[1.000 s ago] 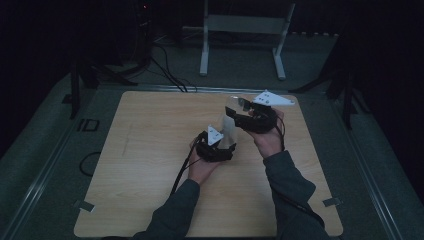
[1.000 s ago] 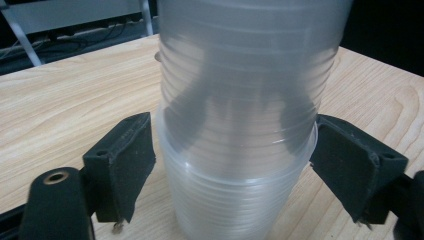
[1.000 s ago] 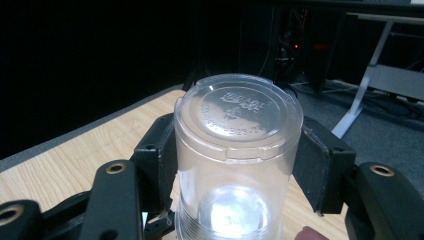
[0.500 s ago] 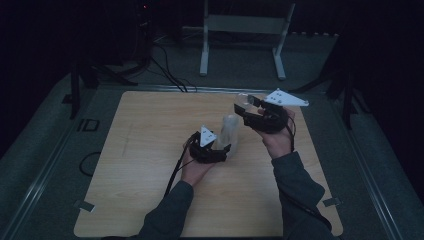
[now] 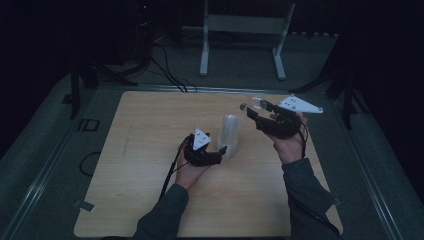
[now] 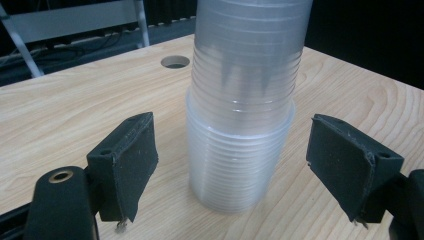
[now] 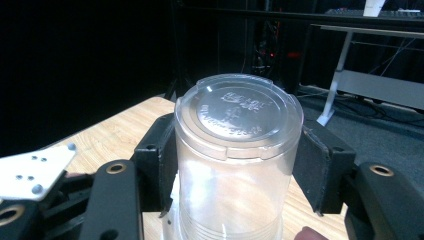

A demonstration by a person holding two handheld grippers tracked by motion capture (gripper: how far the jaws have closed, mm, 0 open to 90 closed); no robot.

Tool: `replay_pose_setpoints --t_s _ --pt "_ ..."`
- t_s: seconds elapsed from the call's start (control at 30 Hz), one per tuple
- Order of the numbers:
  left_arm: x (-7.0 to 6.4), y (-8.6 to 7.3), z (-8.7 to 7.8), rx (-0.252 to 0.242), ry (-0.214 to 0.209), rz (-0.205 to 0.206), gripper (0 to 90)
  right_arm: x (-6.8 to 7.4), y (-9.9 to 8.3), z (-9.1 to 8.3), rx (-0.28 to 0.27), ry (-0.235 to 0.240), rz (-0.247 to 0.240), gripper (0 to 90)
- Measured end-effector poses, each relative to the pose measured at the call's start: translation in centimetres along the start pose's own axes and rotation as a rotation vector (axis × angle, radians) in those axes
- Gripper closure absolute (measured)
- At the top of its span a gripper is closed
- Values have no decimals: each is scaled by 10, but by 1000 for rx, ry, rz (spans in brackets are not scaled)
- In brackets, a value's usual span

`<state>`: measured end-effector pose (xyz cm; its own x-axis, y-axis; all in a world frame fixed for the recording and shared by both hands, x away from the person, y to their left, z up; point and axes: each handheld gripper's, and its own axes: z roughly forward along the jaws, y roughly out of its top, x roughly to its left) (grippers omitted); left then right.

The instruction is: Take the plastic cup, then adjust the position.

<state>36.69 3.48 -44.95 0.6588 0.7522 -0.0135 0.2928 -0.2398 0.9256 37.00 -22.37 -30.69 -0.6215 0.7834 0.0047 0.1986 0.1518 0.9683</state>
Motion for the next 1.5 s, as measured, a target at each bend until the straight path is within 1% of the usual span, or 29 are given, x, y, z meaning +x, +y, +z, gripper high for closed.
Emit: replay_pose_setpoints --t_s 0.13,0.3,0.43,0.47,0.6,0.77,0.87,0.93,1.27,1.5 --pt "2 -2 -6 -5 1 -4 199 -4 -6 -4 1 -9 11 404" --pt "5 -7 -11 0 9 -3 200 -7 -14 -10 7 -20 21 404" --pt "6 -9 -13 -5 8 -8 200 -9 -18 -13 8 -26 29 405" --pt "6 -11 -17 -7 11 -14 200 -10 -23 -15 11 -32 32 406" --pt "5 -15 -20 -6 8 -14 200 -10 -32 -19 25 -45 33 407" --pt "5 -20 -23 -8 9 -19 200 -10 -44 -20 37 -44 50 408" --pt "6 -22 -24 -7 9 -28 205 -10 -50 -19 47 -45 60 408" --pt "6 -23 -25 -6 12 -27 205 -10 -52 -18 51 -44 62 408" --pt "6 -23 -29 -17 16 -29 204 -7 -65 -15 58 -34 88 409" --pt "4 -23 -31 -23 10 -31 204 -3 -76 -12 65 -14 109 409"
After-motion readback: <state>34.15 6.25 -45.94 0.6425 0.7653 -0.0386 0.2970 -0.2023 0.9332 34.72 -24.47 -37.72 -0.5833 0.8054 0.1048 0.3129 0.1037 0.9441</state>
